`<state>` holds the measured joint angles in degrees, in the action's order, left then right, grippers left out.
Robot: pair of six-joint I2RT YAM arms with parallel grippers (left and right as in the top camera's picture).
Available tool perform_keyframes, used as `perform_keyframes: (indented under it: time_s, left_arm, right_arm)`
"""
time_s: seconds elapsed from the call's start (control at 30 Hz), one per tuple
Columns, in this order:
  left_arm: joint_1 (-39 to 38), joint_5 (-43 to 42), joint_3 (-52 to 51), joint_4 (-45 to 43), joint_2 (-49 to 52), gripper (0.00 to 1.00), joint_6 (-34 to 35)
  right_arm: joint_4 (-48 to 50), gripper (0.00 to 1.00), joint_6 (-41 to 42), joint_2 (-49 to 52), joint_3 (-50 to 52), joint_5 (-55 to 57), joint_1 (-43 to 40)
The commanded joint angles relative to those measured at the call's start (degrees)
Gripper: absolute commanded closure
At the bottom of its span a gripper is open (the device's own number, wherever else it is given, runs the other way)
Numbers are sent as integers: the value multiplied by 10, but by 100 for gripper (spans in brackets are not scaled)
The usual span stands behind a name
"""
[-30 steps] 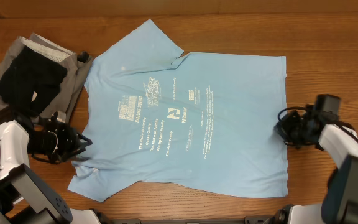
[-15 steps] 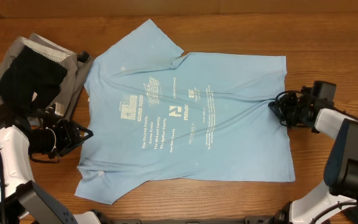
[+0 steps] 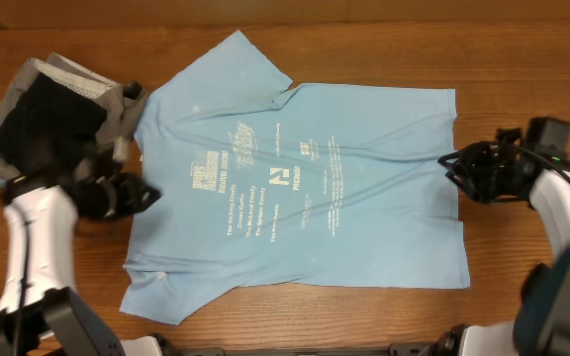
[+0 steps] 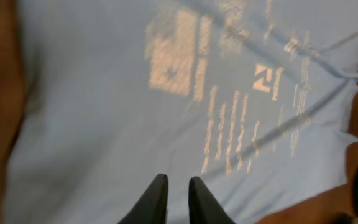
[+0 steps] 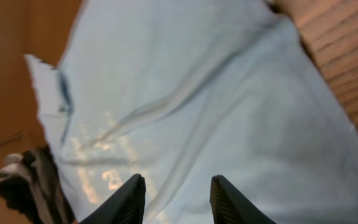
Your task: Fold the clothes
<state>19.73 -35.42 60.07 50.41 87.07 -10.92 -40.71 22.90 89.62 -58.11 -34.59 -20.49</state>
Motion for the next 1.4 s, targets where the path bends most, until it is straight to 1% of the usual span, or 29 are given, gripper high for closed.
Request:
perform_keyframes:
  time_s: [0.0,0.07,0.1,0.17,0.23,0.4,0.5,0.57,0.63,0.67,0.73,0.8,0.9,0.93,0.97,1.03,1.07,1.13,1.17,1.23,1.37]
  left_arm:
    - [-102,56,8,-58,8,90,16]
    - [-170,130,8,-127,31,92,37]
    - [-191,150,8,-150,44,93,37]
    - [-216,174,8,-188,78,94,37]
    - [-229,180,8,-224,118,94,36]
    - [-231,178,8,-287,204,96,37]
    - [-229,196,9,-325,250,96,37]
    - [-227,221,9,-341,271,96,42]
    - [-225,265,9,-355,288,96,56]
    - [-223,309,10,-362,296,96,76]
    - [-214,346,20,-362,297,96,99]
    - [-200,333,43,-351,297,96,105]
    - [-187,285,94,-299,297,96,104]
    - [-186,271,108,-281,297,95,101]
    - [-185,245,133,-251,297,91,87]
    - [-188,228,160,-216,297,84,74]
    - [-190,220,174,-196,297,82,74]
    - [-194,191,201,-155,293,77,69]
    - [-195,175,211,-137,288,76,65]
    - [-198,147,235,-100,278,73,62]
    - [-198,111,286,-30,243,71,60]
  right_arm:
    - [-35,62,-21,-76,-19,-11,2]
    - [-76,62,-22,-118,-19,-11,3]
    - [-89,62,-22,-131,-19,-11,3]
    - [-107,62,-22,-149,-19,-11,3]
    - [-121,62,-25,-160,-19,-11,3]
    - [-138,62,-35,-162,-19,-11,3]
    - [-139,62,-37,-162,-19,-11,3]
    - [-139,62,-37,-162,-19,-9,3]
    - [-139,62,-37,-162,-19,5,7]
    - [-139,62,-37,-162,-19,25,16]
    - [-133,58,-37,-158,-19,65,35]
    - [-122,52,-36,-146,-19,113,60]
    - [-81,45,-36,-113,-19,161,99]
    - [-60,44,-34,-101,-19,176,107]
    - [-25,44,-32,-79,-19,185,114]
    - [38,50,-27,-41,-19,185,115]
    - [64,59,-23,-24,-19,185,115]
    - [124,73,-3,17,-19,182,115]
    - [146,78,2,35,-19,180,115]
    - [197,83,16,73,-19,166,116]
    - [290,85,27,151,-19,146,124]
